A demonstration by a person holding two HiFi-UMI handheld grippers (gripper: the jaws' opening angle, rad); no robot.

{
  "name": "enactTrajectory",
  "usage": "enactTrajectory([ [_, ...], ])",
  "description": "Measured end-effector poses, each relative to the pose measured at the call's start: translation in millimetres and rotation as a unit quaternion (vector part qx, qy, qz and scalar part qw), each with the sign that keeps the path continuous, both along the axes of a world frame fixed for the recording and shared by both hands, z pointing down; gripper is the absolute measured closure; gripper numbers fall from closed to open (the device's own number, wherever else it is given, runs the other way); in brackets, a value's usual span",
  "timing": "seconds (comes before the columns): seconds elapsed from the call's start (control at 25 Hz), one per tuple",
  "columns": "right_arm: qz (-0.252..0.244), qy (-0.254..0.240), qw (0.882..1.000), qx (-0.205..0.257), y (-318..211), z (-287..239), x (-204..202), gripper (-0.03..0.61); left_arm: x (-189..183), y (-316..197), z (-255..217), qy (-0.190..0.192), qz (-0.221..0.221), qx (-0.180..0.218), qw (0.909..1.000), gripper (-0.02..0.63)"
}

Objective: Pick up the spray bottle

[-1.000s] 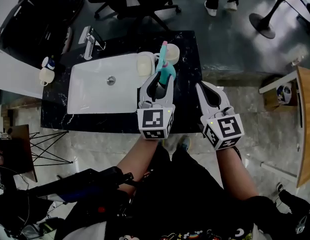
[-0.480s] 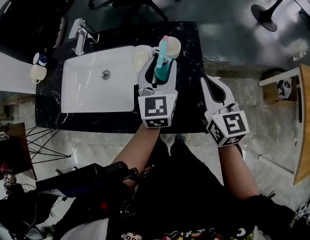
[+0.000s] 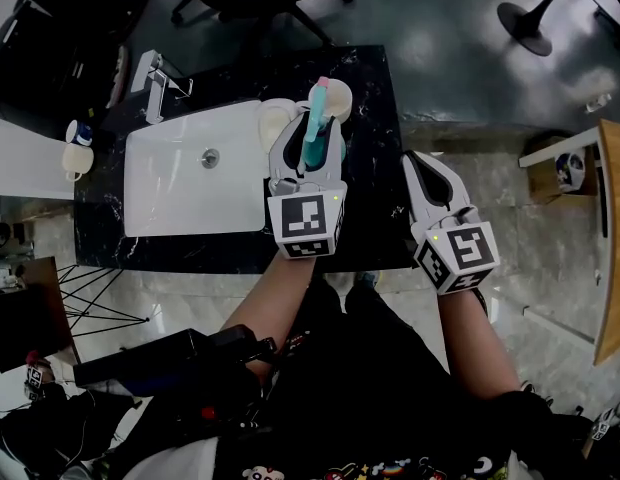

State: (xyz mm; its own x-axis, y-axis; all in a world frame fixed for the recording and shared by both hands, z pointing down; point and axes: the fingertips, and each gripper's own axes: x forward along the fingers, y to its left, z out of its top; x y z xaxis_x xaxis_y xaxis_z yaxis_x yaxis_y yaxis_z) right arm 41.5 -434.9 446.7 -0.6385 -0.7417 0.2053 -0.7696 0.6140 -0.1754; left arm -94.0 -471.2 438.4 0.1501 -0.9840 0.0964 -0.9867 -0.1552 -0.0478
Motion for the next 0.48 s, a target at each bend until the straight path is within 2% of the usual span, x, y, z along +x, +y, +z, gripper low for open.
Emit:
enactTrajectory([
  [0.2,-0.002,-0.005,1.000,0.010,3,-13,2,0.554,11,9,-20,0.000,0.016,0.011,0.9998,0.465],
  [0.48,-0.014,-0.021,0.999,0.032,19,-35,-1,0.554,34,43,-62,0.014,0.059,0.031,0.9977,0.465],
])
